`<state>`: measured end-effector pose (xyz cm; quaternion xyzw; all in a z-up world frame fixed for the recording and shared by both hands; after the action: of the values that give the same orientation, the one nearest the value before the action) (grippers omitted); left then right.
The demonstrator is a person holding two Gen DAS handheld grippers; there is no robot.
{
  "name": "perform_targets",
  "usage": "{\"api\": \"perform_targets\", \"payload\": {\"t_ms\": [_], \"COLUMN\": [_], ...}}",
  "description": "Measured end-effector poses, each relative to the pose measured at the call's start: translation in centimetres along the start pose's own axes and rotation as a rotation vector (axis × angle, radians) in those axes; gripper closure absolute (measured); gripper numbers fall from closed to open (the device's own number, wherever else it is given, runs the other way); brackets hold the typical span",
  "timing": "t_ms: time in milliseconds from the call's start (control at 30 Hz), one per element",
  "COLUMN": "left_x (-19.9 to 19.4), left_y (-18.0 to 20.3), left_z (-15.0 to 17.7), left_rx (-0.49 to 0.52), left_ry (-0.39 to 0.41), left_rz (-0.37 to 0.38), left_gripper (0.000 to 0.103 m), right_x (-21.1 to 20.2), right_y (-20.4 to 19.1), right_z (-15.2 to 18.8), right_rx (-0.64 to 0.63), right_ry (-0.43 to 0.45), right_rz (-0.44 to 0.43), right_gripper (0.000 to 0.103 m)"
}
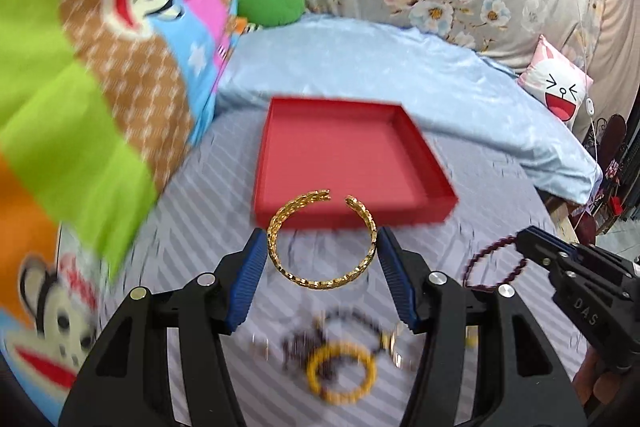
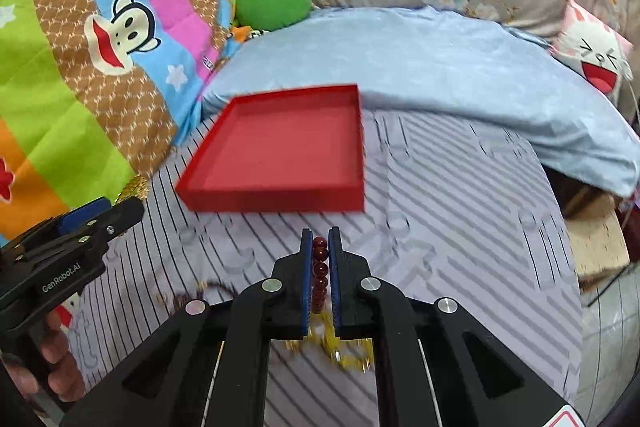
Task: Organize jewelry
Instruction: 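Carry both bracelets into the red tray and open both tools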
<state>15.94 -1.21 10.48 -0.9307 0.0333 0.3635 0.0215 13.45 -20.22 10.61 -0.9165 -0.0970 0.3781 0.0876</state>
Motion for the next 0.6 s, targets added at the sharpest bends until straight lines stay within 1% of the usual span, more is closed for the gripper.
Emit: {"api": "perform_targets", "payload": {"t_ms": [133, 167, 200, 267, 333, 467, 500, 600], "left_x": [3.6, 4.3, 5.9, 7.9, 10.7, 15.0, 16.6, 19.4], "left_y": [1.1, 1.3, 1.7, 2.1, 2.7, 3.5, 3.8, 3.9], "left_z": [-5.0, -5.8, -7.1, -8.6, -10.2, -11.8, -12.2, -12.7], "left_rx": [0.041, 0.047, 0.047, 0.049, 0.056, 0.068, 0.071, 0.076], "left_ry": [0.013, 0.012, 0.004, -0.005, -0.015, -0.052, -0.07, -0.107], "left_rz": [0.014, 0.023, 0.022, 0.032, 0.018, 0.025, 0.028, 0.024], "left_gripper": [0.049, 0.049, 0.049, 0.049, 0.049, 0.049, 0.049, 0.049], "right_x": [3.9, 5.2, 6.2, 8.4, 11.0, 16.1, 17.3, 20.1], "right_y": [0.3, 0.4, 0.6, 1.0, 1.5, 2.6, 2.9, 3.7], "right_z": [-5.3, -6.7, -7.6, -9.5, -11.4, -14.1, -14.5, -15.1], "right_rx": [-0.017, -0.018, -0.018, -0.018, -0.011, 0.017, 0.027, 0.047], "right_ry": [-0.004, -0.012, -0.017, -0.029, -0.044, -0.094, -0.111, -0.157], "right_rz": [-0.048, -0.063, -0.07, -0.083, -0.101, -0.146, -0.157, -0.162], "right_gripper": [0.096, 0.096, 0.096, 0.096, 0.096, 0.095, 0.095, 0.095]}}
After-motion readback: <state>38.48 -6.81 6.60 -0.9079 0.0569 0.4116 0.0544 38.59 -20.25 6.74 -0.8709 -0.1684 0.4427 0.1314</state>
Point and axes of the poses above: each gripper's, at about its wrist camera, not at the fingertips, and x roughly the way its jaws point, y to its right, z to its underside, the point moved 3 cm from there along x, roughly the way its jaws point, and after that the axes turned 10 degrees about -z, right-handed, at the moved point
